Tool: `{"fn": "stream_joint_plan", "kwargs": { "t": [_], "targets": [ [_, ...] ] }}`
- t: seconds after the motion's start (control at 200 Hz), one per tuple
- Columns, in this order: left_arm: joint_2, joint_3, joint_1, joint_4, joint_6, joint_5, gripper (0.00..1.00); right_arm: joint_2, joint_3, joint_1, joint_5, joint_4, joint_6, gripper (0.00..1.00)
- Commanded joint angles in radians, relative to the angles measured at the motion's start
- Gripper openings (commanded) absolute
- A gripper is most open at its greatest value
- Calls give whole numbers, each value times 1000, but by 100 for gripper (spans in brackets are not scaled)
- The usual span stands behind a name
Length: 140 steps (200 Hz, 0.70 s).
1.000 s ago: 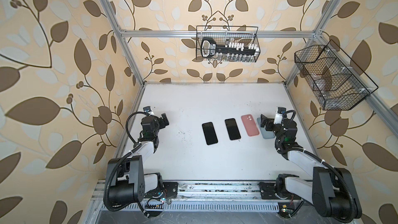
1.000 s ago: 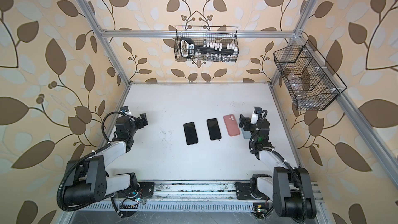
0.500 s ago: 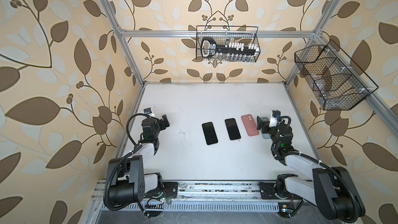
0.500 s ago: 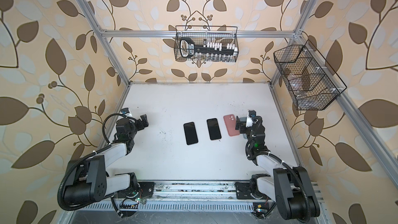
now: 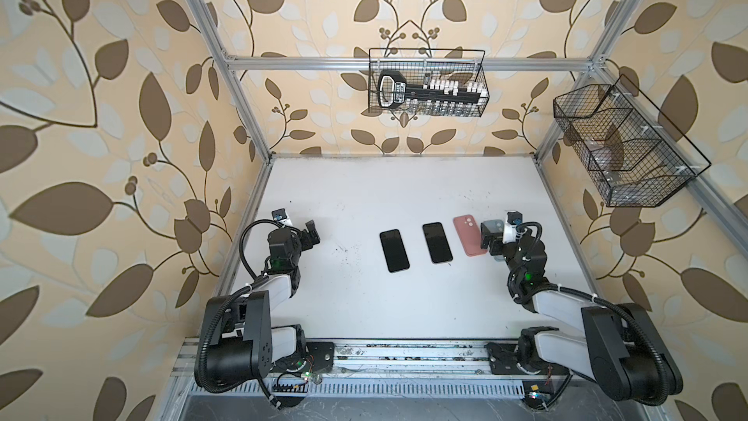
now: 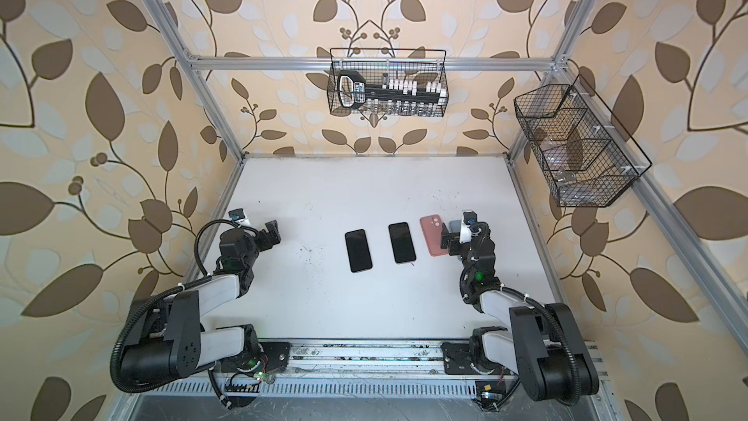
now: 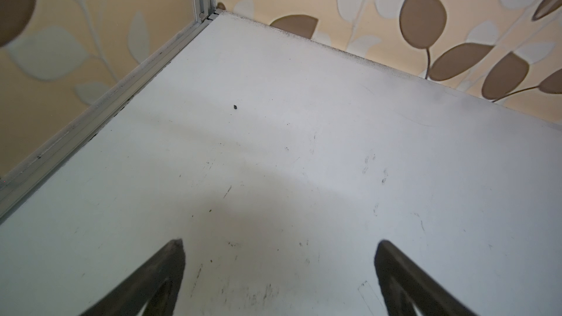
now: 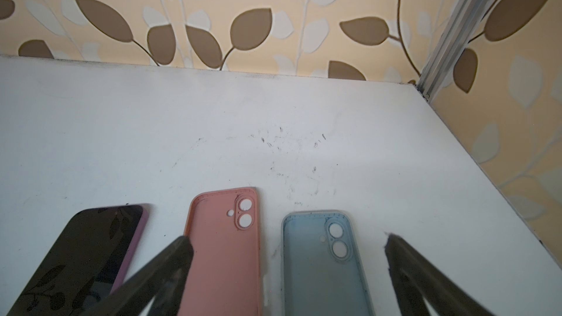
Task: Take the phone out of the phone case
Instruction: Reset both arms
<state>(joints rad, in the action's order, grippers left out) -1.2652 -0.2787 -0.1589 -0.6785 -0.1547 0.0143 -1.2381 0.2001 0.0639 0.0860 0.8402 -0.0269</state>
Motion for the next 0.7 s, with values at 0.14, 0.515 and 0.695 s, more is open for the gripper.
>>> {"fn": "stream_joint_plan", "kwargs": {
  "t": [0.14,0.515,0.695],
  "targets": [
    [-79,-26,-7,-104,42,51,99,-64,-7,-22,2,114,3,100],
    [-231,-86,17,-106,78,69,99,-110,-12,-64,-25,153,45,100],
    [-244,-128,76,-33,107,-28,99,-105,-20,-44,58,167,50,100]
  ]
}}
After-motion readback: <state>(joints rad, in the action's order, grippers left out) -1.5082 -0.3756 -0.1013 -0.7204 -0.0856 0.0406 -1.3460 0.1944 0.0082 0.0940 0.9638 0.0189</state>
